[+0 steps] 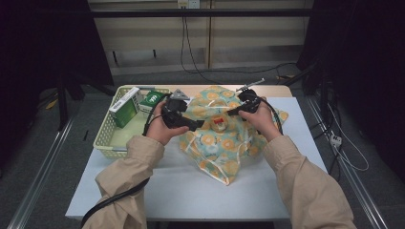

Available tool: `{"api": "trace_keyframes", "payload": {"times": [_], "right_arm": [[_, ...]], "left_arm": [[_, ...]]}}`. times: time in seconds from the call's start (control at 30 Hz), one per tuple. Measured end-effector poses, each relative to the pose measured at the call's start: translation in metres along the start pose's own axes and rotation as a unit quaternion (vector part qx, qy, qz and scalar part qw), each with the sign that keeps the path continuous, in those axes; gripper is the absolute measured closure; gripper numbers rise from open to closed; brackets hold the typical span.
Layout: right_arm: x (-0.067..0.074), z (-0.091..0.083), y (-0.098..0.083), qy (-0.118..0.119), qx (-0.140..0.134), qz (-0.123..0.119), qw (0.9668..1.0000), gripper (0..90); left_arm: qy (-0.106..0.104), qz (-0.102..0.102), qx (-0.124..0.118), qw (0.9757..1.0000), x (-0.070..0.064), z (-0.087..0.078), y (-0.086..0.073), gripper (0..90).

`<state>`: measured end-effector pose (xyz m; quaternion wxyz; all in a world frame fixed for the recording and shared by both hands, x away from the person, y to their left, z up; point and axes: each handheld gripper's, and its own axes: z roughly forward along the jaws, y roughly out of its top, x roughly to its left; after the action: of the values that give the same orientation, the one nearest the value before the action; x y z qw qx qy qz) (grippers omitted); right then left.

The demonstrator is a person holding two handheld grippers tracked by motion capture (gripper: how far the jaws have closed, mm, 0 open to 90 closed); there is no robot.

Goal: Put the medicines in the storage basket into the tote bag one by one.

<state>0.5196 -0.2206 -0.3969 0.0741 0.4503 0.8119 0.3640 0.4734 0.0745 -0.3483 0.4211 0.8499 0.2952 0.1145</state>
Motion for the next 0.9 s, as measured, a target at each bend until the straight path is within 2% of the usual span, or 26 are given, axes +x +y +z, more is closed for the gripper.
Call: {"api": "trace_keyframes", "payload": {"times": [0.07,0.23,0.4,0.57,0.67,0.73,0.9], "right_arm": [[0.001,-0.001,0.000,0.003,-0.001,-0.001,1.0000,90.0],[0.003,-0.003,0.000,0.006,0.000,-0.004,1.0000,90.0],[0.002,-0.003,0.000,0.006,-0.002,-0.002,1.0000,90.0],[0.002,-0.004,0.000,0.005,-0.002,-0.002,1.0000,90.0],[0.002,-0.005,0.000,0.006,-0.001,-0.003,1.0000,90.0],[0.002,-0.006,0.000,0.006,-0.003,-0.004,1.0000,90.0],[0.002,-0.007,-0.001,0.007,-0.003,-0.004,1.0000,90.0]], "left_arm": [[0.003,-0.012,-0.001,0.9999,0.010,-0.007,-0.002,9.8],[0.027,-0.030,-0.002,0.9992,0.037,-0.022,-0.008,9.6],[0.055,-0.053,-0.004,0.9971,0.061,-0.032,-0.016,8.9],[0.072,-0.063,0.000,0.9954,0.077,-0.035,-0.025,8.5],[0.093,-0.069,0.000,0.9932,0.085,-0.035,-0.031,8.5],[0.097,-0.070,0.003,0.9928,0.092,-0.035,-0.034,8.5],[0.117,-0.089,0.006,0.9892,0.104,-0.033,-0.043,8.6]]}}
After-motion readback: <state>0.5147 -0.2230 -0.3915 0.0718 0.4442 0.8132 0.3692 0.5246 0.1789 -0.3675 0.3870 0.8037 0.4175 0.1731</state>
